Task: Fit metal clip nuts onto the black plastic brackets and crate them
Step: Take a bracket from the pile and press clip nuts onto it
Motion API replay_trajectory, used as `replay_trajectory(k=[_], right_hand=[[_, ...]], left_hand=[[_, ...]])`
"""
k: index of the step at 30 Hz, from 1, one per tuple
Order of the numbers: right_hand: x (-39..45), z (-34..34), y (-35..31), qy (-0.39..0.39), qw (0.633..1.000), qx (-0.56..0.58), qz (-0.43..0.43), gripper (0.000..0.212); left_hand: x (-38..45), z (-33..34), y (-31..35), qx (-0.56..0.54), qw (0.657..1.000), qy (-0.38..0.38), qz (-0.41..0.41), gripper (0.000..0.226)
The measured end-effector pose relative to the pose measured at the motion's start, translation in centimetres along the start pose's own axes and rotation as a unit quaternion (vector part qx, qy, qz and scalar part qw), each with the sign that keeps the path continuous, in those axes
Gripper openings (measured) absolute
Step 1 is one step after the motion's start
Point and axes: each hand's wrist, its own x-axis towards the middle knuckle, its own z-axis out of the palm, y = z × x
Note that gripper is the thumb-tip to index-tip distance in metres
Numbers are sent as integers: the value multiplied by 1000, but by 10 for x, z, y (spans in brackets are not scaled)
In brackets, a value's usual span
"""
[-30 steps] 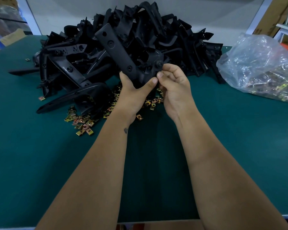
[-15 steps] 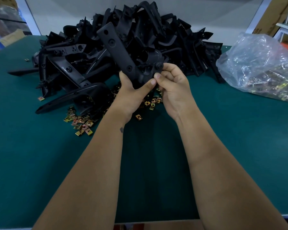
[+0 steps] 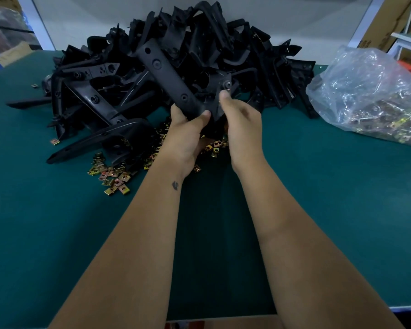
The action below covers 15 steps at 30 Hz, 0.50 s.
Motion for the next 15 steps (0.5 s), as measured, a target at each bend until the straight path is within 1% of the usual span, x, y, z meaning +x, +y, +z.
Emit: replay_trajectory(k=[2,5,10,15], right_hand=[[-1,1,2,-10,999,-50,-15,51],[-2,2,4,5,994,-100,-45,39],[-1,1,8,23,991,-109,-69,34],[-1,1,9,15,989,-127,-79,39]], left_hand=[[-2,1,1,19,1000,-8,12,44],[-5,2,2,37,999,-20,31,46],[-5,2,1,48,998,-33,38,47],[-3,1,-1,40,998,-37,31,49]])
